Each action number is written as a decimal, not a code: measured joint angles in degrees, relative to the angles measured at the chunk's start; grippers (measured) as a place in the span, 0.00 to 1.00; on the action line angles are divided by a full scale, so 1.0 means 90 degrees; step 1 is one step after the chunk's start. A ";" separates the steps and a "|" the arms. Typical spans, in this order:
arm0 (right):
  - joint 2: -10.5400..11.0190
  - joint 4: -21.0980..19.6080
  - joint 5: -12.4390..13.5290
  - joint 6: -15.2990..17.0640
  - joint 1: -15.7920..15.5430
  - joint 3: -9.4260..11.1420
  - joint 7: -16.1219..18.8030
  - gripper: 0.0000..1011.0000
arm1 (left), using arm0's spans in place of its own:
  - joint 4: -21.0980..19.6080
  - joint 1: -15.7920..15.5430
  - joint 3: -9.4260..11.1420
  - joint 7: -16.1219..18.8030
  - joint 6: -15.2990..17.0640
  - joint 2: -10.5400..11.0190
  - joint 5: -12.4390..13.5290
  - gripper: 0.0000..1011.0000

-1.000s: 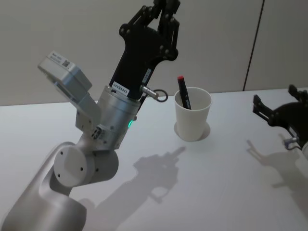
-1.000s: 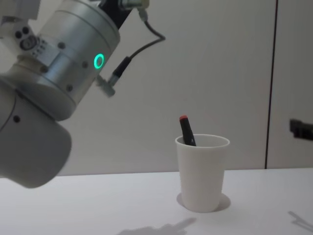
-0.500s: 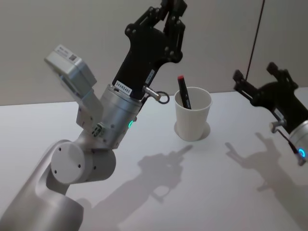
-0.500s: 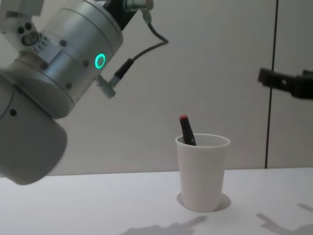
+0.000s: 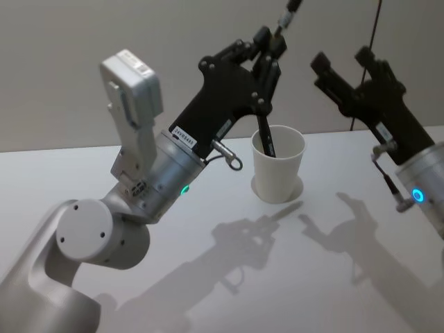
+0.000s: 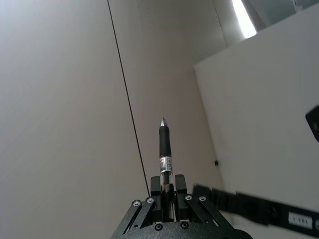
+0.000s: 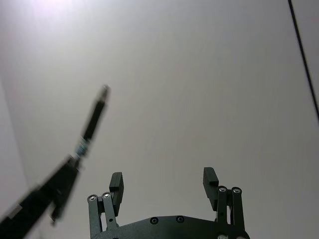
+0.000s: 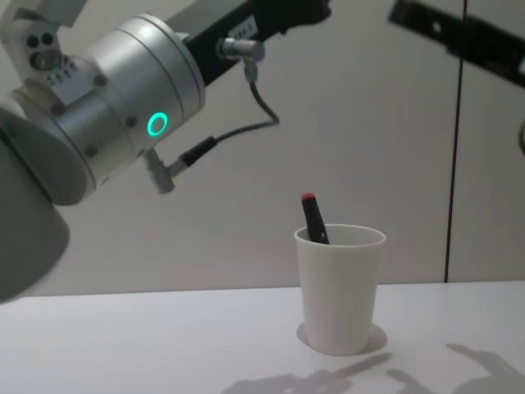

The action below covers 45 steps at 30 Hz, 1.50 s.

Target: Place the pen into the pen holder.

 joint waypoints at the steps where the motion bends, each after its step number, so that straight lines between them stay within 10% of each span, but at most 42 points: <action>1: -0.0026 0.0000 0.0067 -0.0026 0.0021 -0.0010 0.0047 0.99 | -0.0048 0.0010 -0.0004 -0.0029 0.0198 0.0036 0.0052 0.16; 14: -0.0126 0.0002 0.0393 -0.0136 0.0140 -0.0049 0.0261 0.99 | -0.0308 0.0069 -0.0022 -0.0171 0.1161 0.0234 0.0300 0.16; 28: 0.0545 -0.0372 0.0667 0.0041 -0.0439 0.0358 -0.0073 0.99 | -0.0408 0.0094 -0.0032 -0.0229 0.1550 0.0312 0.0398 0.16; 45: 0.0728 -0.0616 0.1825 -0.0020 -0.0806 0.0552 0.0214 0.99 | -0.0446 0.0103 -0.0032 -0.0249 0.1694 0.0339 0.0434 0.16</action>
